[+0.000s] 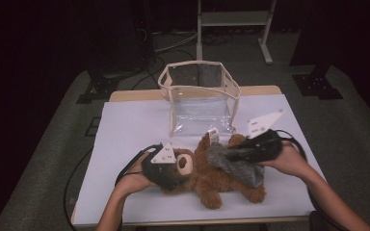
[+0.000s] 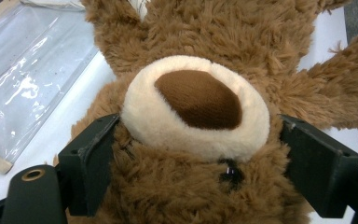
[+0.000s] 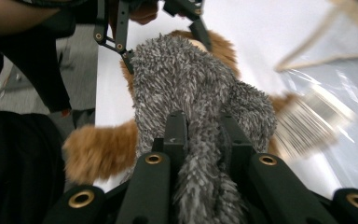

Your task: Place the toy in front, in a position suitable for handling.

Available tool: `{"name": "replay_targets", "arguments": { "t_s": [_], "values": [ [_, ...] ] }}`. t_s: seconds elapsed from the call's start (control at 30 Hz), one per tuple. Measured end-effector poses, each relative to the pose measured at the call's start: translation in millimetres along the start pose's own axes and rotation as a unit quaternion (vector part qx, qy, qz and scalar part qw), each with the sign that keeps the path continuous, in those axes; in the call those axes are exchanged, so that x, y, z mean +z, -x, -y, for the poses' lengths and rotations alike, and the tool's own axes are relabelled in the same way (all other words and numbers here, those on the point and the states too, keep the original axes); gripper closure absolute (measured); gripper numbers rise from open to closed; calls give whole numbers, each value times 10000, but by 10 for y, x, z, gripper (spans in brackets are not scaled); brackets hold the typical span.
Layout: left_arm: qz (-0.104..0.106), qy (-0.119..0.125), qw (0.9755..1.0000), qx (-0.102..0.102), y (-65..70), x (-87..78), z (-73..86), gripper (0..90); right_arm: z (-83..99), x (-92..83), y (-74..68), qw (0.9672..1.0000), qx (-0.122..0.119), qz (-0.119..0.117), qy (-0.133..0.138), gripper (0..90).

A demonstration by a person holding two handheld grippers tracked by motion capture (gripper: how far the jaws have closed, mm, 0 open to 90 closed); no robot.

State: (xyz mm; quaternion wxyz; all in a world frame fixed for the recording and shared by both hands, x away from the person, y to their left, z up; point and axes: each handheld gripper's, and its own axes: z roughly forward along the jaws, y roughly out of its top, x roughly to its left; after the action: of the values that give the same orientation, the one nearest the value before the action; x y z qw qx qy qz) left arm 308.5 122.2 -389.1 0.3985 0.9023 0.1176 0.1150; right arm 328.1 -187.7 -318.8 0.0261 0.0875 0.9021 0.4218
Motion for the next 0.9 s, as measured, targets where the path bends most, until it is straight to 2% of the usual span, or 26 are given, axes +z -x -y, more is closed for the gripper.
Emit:
{"name": "replay_targets", "arguments": {
  "t_s": [0.1, 0.17, 0.23, 0.43, 0.57, 0.73, 0.9],
  "values": [
    [-15, 38, 10000, -21, 9, 4, 9, 180, -92, 261, -1, 9997, -99, -146, -181, 755],
    [-5, 16, 10000, 8, 6, 2, 18, 181, -99, 423, -16, 9988, -201, -175, -423, 755],
    [19, 59, 10000, -5, 11, 0, 26, 183, -61, 455, -23, 9986, -220, -190, -445, 755],
    [25, 91, 10000, -32, -2, 0, 29, 184, 201, 216, -58, 9995, 52, -76, -292, 755],
    [19, 46, 10000, -17, 4, -2, 21, 185, 475, 52, -97, 9993, 289, 6, -221, 755],
    [47, 70, 10000, -26, 3, -3, 23, 186, 785, -56, -132, 9974, 720, 17, -84, 754],
    [29, 38, 10000, 9, 10, -3, 15, 204, 977, -136, -153, 9955, 948, 42, -63, 754]
  ]
}}
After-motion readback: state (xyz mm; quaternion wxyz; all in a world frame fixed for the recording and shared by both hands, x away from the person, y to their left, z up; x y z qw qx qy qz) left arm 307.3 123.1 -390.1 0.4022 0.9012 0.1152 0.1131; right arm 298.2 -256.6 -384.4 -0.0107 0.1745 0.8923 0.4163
